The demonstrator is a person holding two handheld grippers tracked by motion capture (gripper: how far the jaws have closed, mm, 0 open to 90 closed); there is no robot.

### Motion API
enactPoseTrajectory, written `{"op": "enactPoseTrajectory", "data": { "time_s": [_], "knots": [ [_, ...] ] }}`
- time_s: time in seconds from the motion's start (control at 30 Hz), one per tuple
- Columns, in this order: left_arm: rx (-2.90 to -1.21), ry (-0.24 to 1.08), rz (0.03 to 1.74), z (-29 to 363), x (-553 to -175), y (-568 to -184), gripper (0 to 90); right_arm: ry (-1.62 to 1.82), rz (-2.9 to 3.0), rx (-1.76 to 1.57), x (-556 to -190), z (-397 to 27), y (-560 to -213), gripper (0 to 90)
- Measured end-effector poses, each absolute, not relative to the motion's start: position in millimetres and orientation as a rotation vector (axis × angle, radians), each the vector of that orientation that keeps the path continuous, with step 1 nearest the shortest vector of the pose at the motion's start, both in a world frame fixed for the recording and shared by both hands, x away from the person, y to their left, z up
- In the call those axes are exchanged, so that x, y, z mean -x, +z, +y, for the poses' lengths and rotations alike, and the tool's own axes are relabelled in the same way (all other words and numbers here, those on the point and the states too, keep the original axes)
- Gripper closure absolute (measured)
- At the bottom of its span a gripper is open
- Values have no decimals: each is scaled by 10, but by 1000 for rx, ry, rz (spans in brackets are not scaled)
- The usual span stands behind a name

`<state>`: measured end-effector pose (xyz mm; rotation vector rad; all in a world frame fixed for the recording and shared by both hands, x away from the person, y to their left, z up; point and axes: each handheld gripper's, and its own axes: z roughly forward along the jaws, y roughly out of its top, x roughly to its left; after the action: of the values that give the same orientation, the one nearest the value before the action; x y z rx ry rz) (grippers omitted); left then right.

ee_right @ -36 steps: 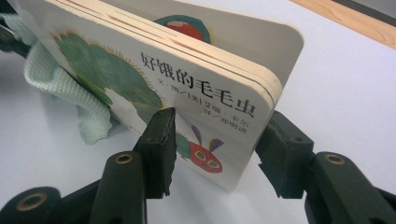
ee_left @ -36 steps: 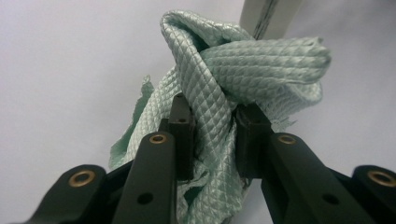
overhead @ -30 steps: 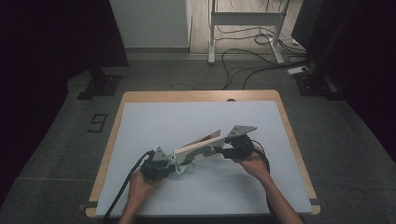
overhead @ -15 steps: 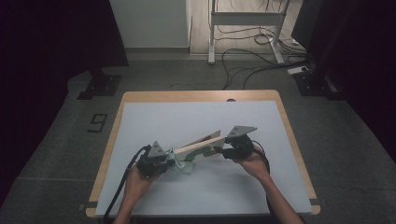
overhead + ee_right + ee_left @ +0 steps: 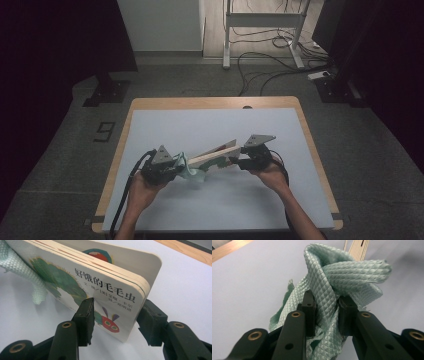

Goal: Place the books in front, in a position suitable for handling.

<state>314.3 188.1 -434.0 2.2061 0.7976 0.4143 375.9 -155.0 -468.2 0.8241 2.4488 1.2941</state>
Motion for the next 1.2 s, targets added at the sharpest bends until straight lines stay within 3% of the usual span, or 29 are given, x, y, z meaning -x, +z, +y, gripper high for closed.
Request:
{"op": "enactPoseTrajectory", "data": {
  "time_s": [0.63,1.2],
  "knots": [
    [-2126,521,1018,2608,-3291,-4226,701,1305,2448,-832,-3752,-1561,-4684,485],
    [-2153,392,1123,2611,-3643,-4954,661,1308,2453,-826,-3748,-1571,-4690,485]
  ]
}}
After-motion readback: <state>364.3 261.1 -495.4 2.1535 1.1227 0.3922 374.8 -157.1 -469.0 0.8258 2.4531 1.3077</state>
